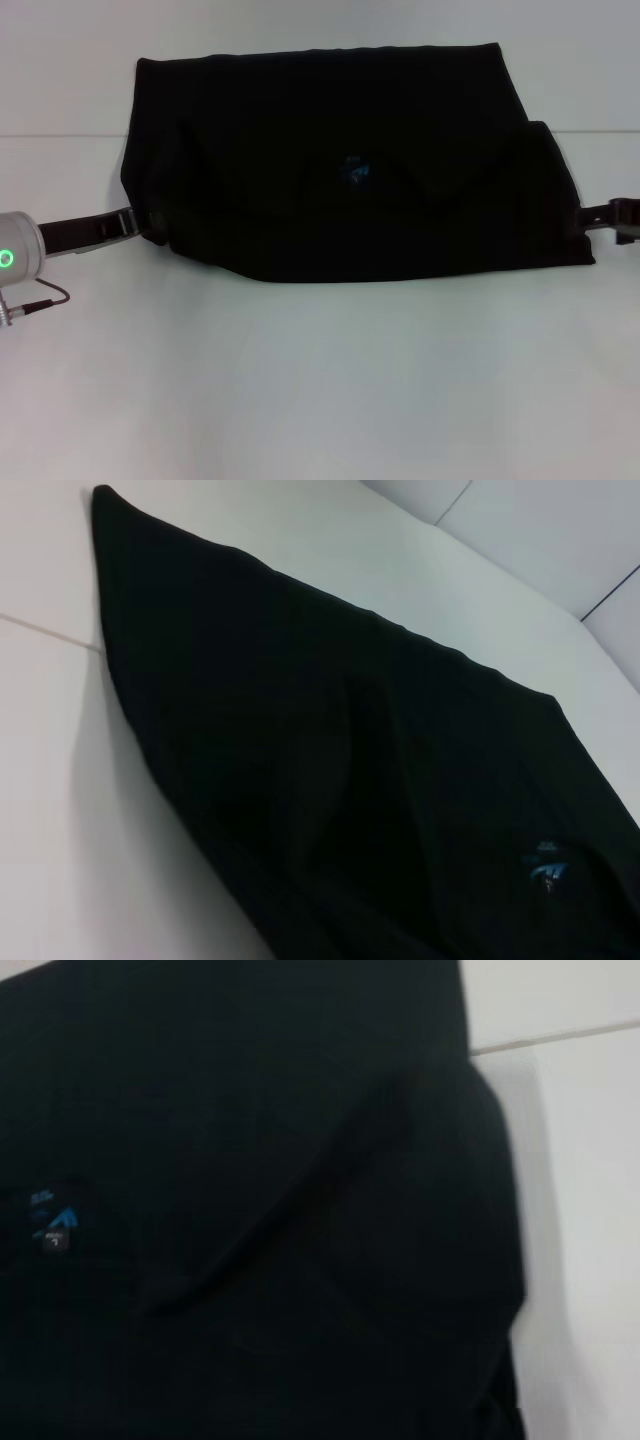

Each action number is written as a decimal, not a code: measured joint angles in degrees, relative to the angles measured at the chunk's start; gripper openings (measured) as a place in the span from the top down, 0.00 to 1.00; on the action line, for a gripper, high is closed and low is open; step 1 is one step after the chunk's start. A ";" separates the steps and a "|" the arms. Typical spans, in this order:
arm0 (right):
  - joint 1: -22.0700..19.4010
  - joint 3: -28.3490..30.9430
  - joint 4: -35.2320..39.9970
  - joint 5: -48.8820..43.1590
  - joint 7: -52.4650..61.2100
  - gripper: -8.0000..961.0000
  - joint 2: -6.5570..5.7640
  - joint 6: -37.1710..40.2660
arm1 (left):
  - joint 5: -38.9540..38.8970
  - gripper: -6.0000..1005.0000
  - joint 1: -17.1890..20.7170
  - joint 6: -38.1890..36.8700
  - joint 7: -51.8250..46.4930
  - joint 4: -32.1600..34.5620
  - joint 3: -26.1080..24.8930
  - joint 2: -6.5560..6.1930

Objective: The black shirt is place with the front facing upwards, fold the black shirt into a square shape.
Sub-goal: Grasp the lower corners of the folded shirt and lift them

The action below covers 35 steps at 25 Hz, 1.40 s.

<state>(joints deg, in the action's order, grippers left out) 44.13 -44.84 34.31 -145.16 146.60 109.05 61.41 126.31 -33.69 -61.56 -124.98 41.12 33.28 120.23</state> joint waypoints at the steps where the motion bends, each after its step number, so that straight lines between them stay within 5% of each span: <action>1: 0.12 -0.44 -0.05 -0.01 0.00 0.04 0.31 -0.60 | 0.00 0.92 0.02 0.08 -0.01 -0.01 -0.01 0.00; 17: 2.76 -4.88 -4.03 -1.59 1.15 0.10 2.29 -6.94 | -0.45 0.92 0.31 0.49 0.07 -0.15 -0.05 0.36; 28: 2.41 -4.20 -3.18 -1.31 1.39 0.35 2.21 -6.72 | -0.33 0.92 0.28 0.53 -0.02 -0.05 -0.05 0.20; 35: 2.37 -4.11 -3.15 -1.06 1.41 0.65 2.13 -6.73 | -0.01 0.92 -0.01 0.53 -0.05 -0.26 0.07 0.08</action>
<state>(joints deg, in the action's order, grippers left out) 46.49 -48.95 31.17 -146.22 148.01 111.18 54.69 126.30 -33.70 -61.03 -125.04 40.86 33.35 120.31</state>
